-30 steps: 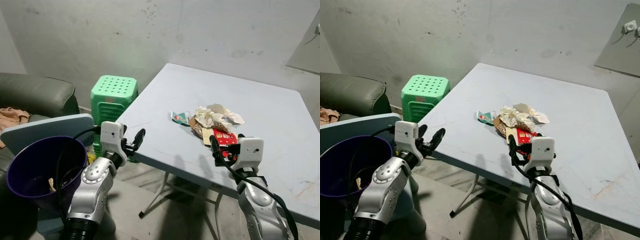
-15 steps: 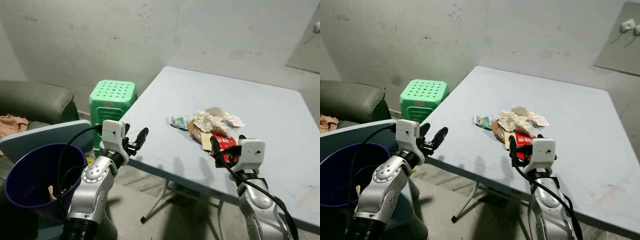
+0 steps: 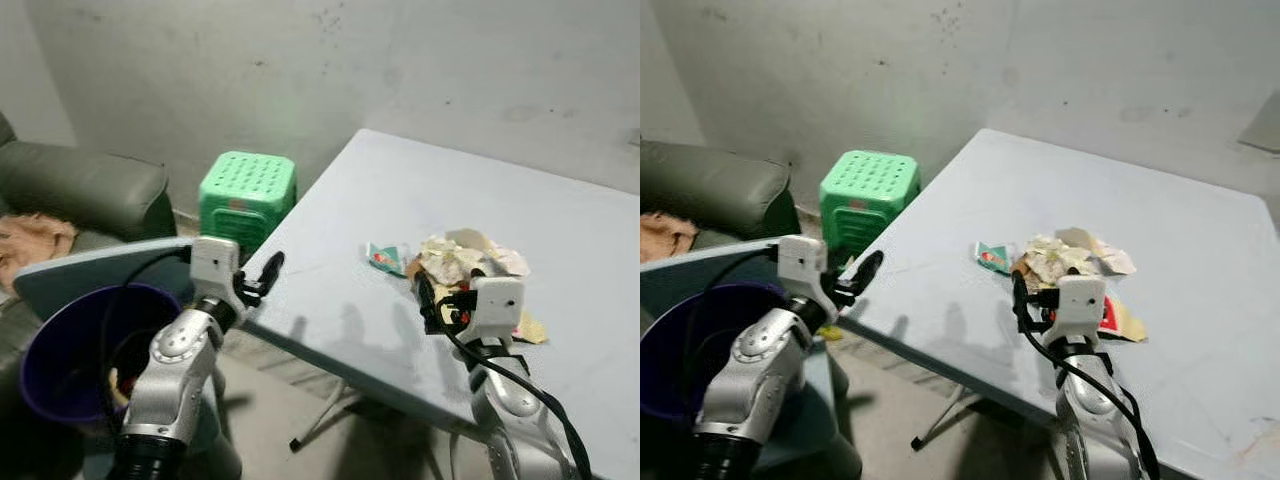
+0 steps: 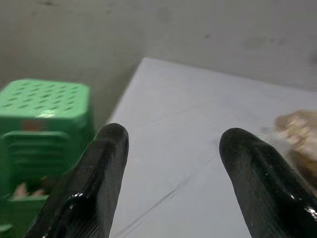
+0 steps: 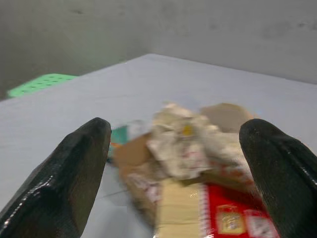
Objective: Picking trash to rubbish bin
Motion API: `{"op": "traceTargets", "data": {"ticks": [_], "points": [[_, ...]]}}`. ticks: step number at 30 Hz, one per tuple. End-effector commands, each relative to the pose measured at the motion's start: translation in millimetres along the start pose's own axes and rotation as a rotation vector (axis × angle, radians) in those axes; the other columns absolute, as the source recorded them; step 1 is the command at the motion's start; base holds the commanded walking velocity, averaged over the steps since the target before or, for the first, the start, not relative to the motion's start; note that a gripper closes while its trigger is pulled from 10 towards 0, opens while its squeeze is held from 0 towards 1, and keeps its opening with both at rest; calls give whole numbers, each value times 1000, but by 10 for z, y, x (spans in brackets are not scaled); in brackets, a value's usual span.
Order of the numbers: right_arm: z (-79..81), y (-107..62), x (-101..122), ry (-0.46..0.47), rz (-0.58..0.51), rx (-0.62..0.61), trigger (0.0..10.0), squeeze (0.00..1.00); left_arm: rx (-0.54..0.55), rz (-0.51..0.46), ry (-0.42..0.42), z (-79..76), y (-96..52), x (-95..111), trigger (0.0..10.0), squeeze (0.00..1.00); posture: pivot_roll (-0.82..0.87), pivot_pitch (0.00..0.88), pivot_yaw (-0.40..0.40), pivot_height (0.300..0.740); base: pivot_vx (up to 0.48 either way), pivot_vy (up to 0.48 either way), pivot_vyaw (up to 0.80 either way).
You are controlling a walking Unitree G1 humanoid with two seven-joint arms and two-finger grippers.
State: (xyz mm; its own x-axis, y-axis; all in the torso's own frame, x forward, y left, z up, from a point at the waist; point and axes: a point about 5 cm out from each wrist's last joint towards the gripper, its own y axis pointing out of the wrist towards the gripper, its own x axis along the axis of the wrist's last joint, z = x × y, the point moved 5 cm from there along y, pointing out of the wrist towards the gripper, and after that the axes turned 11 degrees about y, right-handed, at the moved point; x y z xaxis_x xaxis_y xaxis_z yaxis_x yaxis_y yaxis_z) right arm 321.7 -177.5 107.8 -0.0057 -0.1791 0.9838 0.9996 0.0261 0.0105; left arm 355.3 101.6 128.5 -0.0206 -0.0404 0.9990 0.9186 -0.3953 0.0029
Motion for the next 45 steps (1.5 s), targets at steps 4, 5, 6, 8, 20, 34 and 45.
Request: {"op": "traceTargets", "data": {"ticks": [4,5,6,8,20,34,45], "points": [[35,35,74,3,-26,2,10000,0,-14,-4,27,-4,-3,37,10000,0,-79,3,-59,740,370,0,0],[33,39,65,13,-20,-3,10000,0,-12,-11,31,-13,-5,49,10000,0,-78,3,-61,740,0,0,0],[33,39,62,16,-19,-5,10000,0,-10,-19,28,-16,-7,57,10000,0,-79,2,-60,740,0,0,0],[33,41,65,18,-20,-3,10000,0,-30,-22,18,-46,-12,68,10000,0,-78,1,-61,740,0,0,0],[-230,118,234,-116,-7,60,10000,0,-79,-24,52,-185,-3,104,10000,0,-78,0,-73,740,0,0,0],[-513,103,94,-209,195,148,10000,0,-206,-48,41,-451,-51,178,10000,0,-80,0,-79,740,0,0,0],[-602,164,-68,-170,267,134,10000,0,-262,-57,33,-576,-89,216,10000,0,-84,9,-82,740,0,0,0]]}}
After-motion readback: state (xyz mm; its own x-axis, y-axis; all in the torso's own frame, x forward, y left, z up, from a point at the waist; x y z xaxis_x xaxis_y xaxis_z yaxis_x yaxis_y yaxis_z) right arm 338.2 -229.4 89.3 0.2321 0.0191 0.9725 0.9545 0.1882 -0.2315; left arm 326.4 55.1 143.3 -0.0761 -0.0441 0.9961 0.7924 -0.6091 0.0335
